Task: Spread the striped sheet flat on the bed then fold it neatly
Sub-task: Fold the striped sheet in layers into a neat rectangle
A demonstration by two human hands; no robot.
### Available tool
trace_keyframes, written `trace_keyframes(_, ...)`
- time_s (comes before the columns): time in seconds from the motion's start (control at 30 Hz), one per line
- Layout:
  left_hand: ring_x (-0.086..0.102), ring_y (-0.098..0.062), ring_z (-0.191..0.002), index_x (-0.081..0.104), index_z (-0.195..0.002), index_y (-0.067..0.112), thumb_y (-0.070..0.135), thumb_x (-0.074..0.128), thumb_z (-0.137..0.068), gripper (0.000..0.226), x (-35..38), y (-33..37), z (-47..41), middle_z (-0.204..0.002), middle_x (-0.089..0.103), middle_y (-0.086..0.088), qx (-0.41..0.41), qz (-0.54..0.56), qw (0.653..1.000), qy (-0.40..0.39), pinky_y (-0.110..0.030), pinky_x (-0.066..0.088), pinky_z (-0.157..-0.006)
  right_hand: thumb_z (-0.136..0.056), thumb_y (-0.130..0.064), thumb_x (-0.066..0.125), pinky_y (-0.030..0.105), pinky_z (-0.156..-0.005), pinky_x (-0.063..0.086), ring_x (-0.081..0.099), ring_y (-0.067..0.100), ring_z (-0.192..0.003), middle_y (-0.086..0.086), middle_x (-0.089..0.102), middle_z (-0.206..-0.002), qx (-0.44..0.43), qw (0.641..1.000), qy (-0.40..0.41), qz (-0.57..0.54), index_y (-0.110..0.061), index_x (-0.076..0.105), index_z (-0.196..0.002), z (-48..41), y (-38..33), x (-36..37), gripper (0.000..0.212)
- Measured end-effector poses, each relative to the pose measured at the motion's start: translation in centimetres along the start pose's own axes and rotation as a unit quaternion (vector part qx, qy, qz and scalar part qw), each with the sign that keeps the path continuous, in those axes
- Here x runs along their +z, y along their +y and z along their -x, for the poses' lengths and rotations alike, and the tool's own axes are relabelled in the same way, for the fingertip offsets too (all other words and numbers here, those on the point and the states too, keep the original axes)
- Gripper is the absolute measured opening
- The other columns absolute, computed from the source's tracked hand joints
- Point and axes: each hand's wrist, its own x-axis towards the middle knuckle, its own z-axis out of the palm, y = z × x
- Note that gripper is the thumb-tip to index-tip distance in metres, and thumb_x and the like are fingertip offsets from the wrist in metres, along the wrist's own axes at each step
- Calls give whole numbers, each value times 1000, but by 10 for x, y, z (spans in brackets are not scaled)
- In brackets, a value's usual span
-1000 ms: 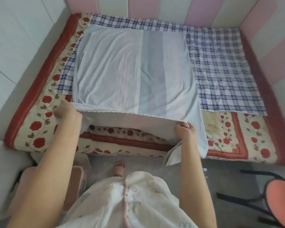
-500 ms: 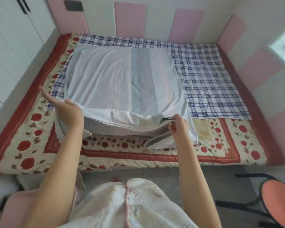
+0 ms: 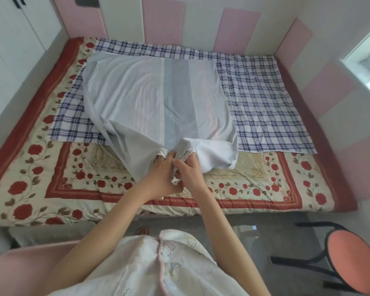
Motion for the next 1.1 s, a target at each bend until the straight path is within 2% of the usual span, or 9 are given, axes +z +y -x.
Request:
trace_keyframes(0.1,52,-15,-75,58,-102,6,16,62,-86,19,-6,5,-9,-93,50,-7,28,-23,985,169,-22,43,-66,-91,2,52,20,-43,26,30,7,-43,-3,35,-50,-33,999,-37,20,-5,43,-67,-4,3,-8,26)
trace_keyframes(0.17,46,-11,-62,59,-84,8,7,59,-86,3,-19,2,-20,-86,49,-7,47,-21,980,194,-14,33,-54,-95,-8,54,17,-44,29,33,4,-43,-11,39,-50,-36,998,-23,34,-5,46,-71,-4,7,-21,26)
trace_keyframes(0.27,46,-16,-60,49,-68,9,-10,53,-76,21,-35,0,-34,-80,49,-7,63,-13,975,211,-12,31,-52,-90,-27,65,17,-69,42,53,2,-76,-13,56,-84,-25,985,50,166,-21,54,-95,-8,27,-42,13)
trace_keyframes(0.33,43,-16,-55,50,-66,7,-13,51,-71,21,-40,4,-40,-77,45,-6,77,-1,970,231,-12,28,-50,-81,-38,72,28,-82,42,46,16,-97,-1,48,-107,16,938,122,324,-19,50,-115,-16,52,-51,45)
trace_keyframes(0.4,44,-22,-58,50,-65,7,-14,49,-68,22,-42,8,-45,-74,45,-7,85,20,964,249,-16,30,-52,-75,-41,76,34,-88,43,41,24,-105,8,39,-115,77,917,210,331,-12,44,-123,-21,68,-48,65)
trace_keyframes(0.63,43,-25,-55,43,-57,12,-19,43,-68,33,-66,14,-46,-58,43,-10,115,67,940,315,-29,38,-53,-78,-15,63,50,-76,53,60,26,-87,0,53,-107,153,920,268,242,-26,40,-109,-34,123,-39,39)
trace_keyframes(0.77,44,-28,-60,33,-55,17,-18,39,-66,38,-81,3,-47,-57,43,-11,117,51,929,347,-29,36,-55,-86,-8,54,39,-64,52,60,21,-75,-2,59,-87,155,906,288,268,-19,51,-89,-27,133,-62,12)
trace_keyframes(0.83,40,-21,-63,32,-56,16,-17,37,-66,35,-89,-11,-49,-57,37,-1,98,37,929,355,-26,30,-56,-89,-6,51,35,-60,50,59,21,-74,-1,60,-86,122,899,317,276,-14,53,-92,-20,126,-86,9)
trace_keyframes(1.1,43,-22,-69,29,-57,22,-15,37,-68,39,-68,-66,-63,-78,49,-16,-16,12,940,341,-26,25,-56,-83,7,42,30,-51,34,48,24,-61,8,57,-74,79,836,377,391,-11,46,-85,2,102,-168,19)
